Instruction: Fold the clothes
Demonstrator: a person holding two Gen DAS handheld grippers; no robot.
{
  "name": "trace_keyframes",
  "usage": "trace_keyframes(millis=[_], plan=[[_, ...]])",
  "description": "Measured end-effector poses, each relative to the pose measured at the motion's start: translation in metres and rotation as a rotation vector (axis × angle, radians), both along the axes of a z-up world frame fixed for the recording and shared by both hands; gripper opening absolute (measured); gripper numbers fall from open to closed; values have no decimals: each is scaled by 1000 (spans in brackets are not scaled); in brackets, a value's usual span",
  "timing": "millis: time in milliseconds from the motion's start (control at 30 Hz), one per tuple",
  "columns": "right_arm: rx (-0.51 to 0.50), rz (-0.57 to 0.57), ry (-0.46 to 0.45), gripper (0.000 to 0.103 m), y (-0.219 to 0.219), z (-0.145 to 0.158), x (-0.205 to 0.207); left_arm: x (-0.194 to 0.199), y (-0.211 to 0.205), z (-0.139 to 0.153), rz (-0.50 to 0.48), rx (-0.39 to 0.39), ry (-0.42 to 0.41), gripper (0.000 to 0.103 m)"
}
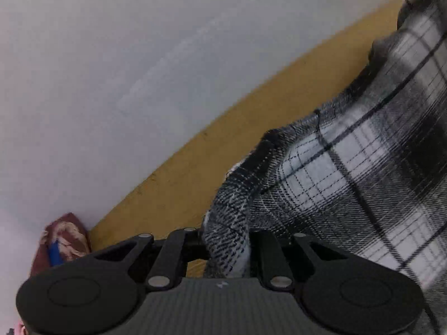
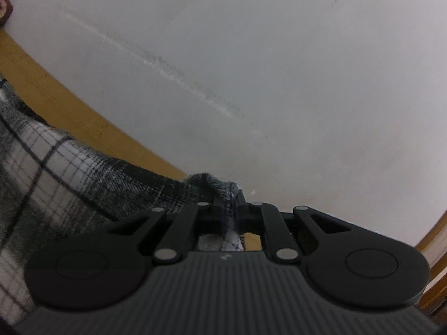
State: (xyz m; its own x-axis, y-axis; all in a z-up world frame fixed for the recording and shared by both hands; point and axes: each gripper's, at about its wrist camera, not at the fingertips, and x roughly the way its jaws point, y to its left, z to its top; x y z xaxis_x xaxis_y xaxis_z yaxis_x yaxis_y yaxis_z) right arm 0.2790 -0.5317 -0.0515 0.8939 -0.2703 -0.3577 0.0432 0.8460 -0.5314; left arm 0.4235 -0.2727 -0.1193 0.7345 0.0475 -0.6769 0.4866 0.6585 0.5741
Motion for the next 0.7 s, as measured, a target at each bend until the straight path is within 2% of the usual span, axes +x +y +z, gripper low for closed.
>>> trace_keyframes(millis=[67, 167, 267, 333, 433, 500, 633, 667, 700], plan=[[30, 28, -4, 10, 21, -2, -15, 1, 2, -2, -14, -8, 6, 15], [48, 116, -53, 10, 14, 6, -66, -19, 10, 9, -79, 2, -39, 15], [40, 210, -83, 10, 11, 18, -127, -61, 25, 21, -150, 25, -117, 16], [46, 248, -73, 10, 9, 17, -171, -92, 36, 22, -175, 27, -138, 16], [19, 292, -1, 11, 15, 0, -223, -139, 50, 7, -208, 37, -123, 16], [3, 296, 81, 11, 23, -23, -232, -164, 53, -14, -229, 51, -77, 17], [1, 232, 219, 12, 31, -70, -245, -200, 52, -68, -255, 106, 25, 19], [9, 211, 253, 14, 32, -80, -244, -205, 51, -75, -255, 116, 14, 17], [16, 188, 284, 14, 34, -88, -242, -209, 50, -81, -255, 125, 1, 19]])
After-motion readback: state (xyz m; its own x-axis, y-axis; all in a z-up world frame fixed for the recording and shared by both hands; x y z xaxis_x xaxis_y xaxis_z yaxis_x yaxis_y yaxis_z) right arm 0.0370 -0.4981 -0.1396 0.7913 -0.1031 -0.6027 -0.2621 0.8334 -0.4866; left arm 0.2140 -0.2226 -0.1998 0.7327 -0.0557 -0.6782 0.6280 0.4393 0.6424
